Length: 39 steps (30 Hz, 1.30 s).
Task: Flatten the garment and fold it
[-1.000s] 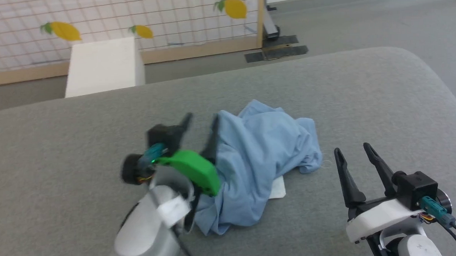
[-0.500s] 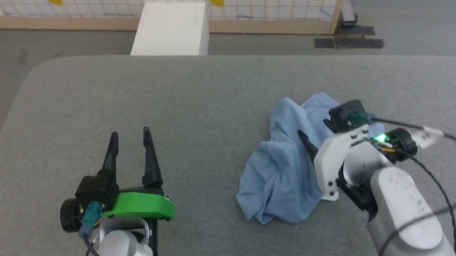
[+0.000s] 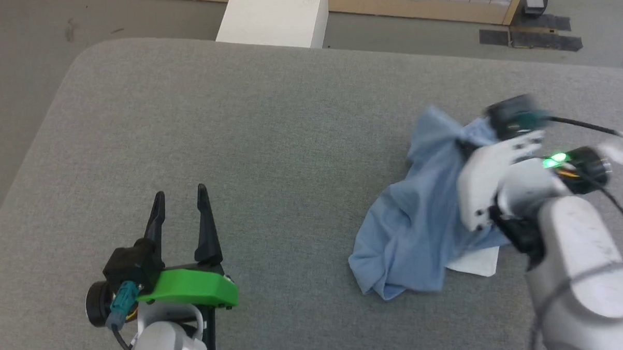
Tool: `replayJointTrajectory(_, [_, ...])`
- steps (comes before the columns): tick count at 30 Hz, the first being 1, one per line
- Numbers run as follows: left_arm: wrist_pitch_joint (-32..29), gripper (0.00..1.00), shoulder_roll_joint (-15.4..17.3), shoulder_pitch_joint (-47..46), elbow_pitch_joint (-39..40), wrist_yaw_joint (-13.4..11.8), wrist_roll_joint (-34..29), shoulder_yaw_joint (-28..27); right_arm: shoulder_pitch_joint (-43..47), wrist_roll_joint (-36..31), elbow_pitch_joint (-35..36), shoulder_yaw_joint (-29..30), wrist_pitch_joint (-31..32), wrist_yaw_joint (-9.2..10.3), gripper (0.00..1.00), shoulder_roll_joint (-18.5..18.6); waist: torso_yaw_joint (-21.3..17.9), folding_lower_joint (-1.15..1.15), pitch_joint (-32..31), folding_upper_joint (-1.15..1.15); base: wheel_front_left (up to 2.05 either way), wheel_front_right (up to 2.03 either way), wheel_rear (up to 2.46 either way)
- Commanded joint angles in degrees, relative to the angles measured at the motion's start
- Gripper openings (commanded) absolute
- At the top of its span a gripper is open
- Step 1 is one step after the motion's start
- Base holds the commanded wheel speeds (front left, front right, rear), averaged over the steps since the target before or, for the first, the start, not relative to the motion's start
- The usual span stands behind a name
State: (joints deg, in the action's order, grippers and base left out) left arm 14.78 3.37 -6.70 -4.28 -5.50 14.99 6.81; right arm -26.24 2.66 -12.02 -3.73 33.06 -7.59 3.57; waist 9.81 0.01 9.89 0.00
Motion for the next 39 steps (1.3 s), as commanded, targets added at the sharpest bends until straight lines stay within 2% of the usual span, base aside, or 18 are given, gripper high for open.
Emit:
replayJointTrajectory(1, [0.2,1.00,-0.3,1.0,-0.1,0.4,-1.0,-0.4,2.1,0.6,1.6,1.7,-3.2,0.10,0.00,-0.2,-1.3,-0.01,-1.5,0.00,0.00,0.00,0.00])
replayJointTrajectory(4, [0.2,1.00,-0.4,1.7,-0.2,0.9,-1.6,-1.0,7.1,2.4,6.7,7.4,-10.9,0.10,0.00,-0.6,-2.8,-0.01,-3.4,0.00,0.00,0.00,0.00])
replayJointTrajectory(7, [0.2,1.00,-0.4,2.3,-0.2,1.5,-2.1,-1.5,13.4,5.5,11.1,14.4,-15.2,0.10,0.00,-0.6,-4.4,-0.01,-4.7,0.00,0.00,0.00,0.00])
replayJointTrajectory(8, [0.2,1.00,-0.4,2.8,-0.3,1.9,-2.6,-1.8,18.4,6.8,12.8,19.7,-15.6,0.10,0.00,-0.7,-5.6,-0.01,-5.4,0.00,0.00,0.00,0.00])
replayJointTrajectory(10, [0.2,1.00,-0.4,3.1,-0.3,2.2,-2.9,-2.2,23.4,7.5,13.2,24.4,-14.2,0.10,0.00,-0.7,-6.8,-0.01,-5.9,0.00,0.00,0.00,0.00])
replayJointTrajectory(14, [0.2,1.00,-0.4,3.5,-0.7,2.8,-3.2,-2.7,31.1,8.0,10.0,32.0,-7.3,0.10,0.00,-0.7,-9.2,-0.01,-6.5,0.00,0.00,0.00,0.00])
replayJointTrajectory(15, [0.2,1.00,-0.5,3.6,-0.8,2.9,-3.2,-2.8,32.3,8.0,9.0,33.7,-5.4,0.10,0.14,-0.7,-9.7,-0.01,-6.6,0.00,0.00,0.00,0.00])
replayJointTrajectory(16, [0.2,1.00,-0.5,3.6,-0.9,3.0,-3.3,-2.8,33.0,7.8,8.4,35.3,-4.0,0.10,0.45,-0.7,-10.1,-0.01,-6.7,0.00,0.00,0.00,0.00])
replayJointTrajectory(17, [0.2,1.00,-0.5,3.6,-1.0,3.1,-3.3,-2.8,33.2,7.4,8.2,36.5,-3.2,0.10,1.00,-0.7,-10.4,-0.01,-6.7,0.00,0.00,0.00,0.00])
replayJointTrajectory(19, [0.2,1.00,-0.5,3.7,-1.2,3.3,-3.3,-2.6,32.7,7.0,8.9,38.1,-3.6,0.10,1.00,-0.7,-10.9,-0.01,-6.8,0.00,0.00,0.00,0.00])
replayJointTrajectory(21, [0.2,1.00,-0.5,3.6,-1.4,3.3,-3.3,-2.4,31.1,6.2,11.5,38.0,-7.5,0.10,1.00,-0.7,-11.1,-0.01,-6.9,0.00,0.00,0.00,0.00])
replayJointTrajectory(24, [0.2,1.00,-0.5,3.5,-1.6,3.3,-3.1,-1.9,29.2,7.5,15.2,32.7,-14.9,0.10,1.00,-0.7,-10.9,-0.01,-6.8,0.00,0.00,0.00,0.00])
replayJointTrajectory(26, [0.2,1.00,-0.5,3.4,-1.7,3.3,-2.8,-1.5,28.9,7.5,17.4,26.7,-18.7,0.10,1.00,-0.7,-10.4,-0.01,-6.6,0.00,0.00,0.00,0.00])
replayJointTrajectory(28, [0.2,1.00,-0.5,3.3,-1.8,3.2,-2.4,-1.3,28.3,9.6,17.7,21.7,-20.4,0.10,1.00,-0.7,-9.8,-0.01,-6.4,0.00,0.00,0.00,0.00])
replayJointTrajectory(30, [0.2,1.00,-0.5,3.1,-1.8,3.0,-2.1,-1.0,27.6,10.4,16.8,17.0,-19.6,0.10,1.00,-0.7,-9.1,-0.01,-6.1,0.00,0.00,0.00,0.00])
replayJointTrajectory(34, [0.2,1.00,-0.5,2.6,-1.8,2.7,-1.8,-0.7,25.0,10.7,12.9,11.6,-14.3,0.10,1.00,-0.7,-7.3,-0.01,-5.3,0.00,0.00,0.00,0.00])
replayJointTrajectory(39, [0.2,1.00,-0.5,2.1,-1.8,2.3,-1.4,-0.3,21.9,8.6,7.1,9.3,-4.3,0.10,1.00,-0.7,-4.8,-0.01,-4.3,0.00,0.00,0.00,0.00])
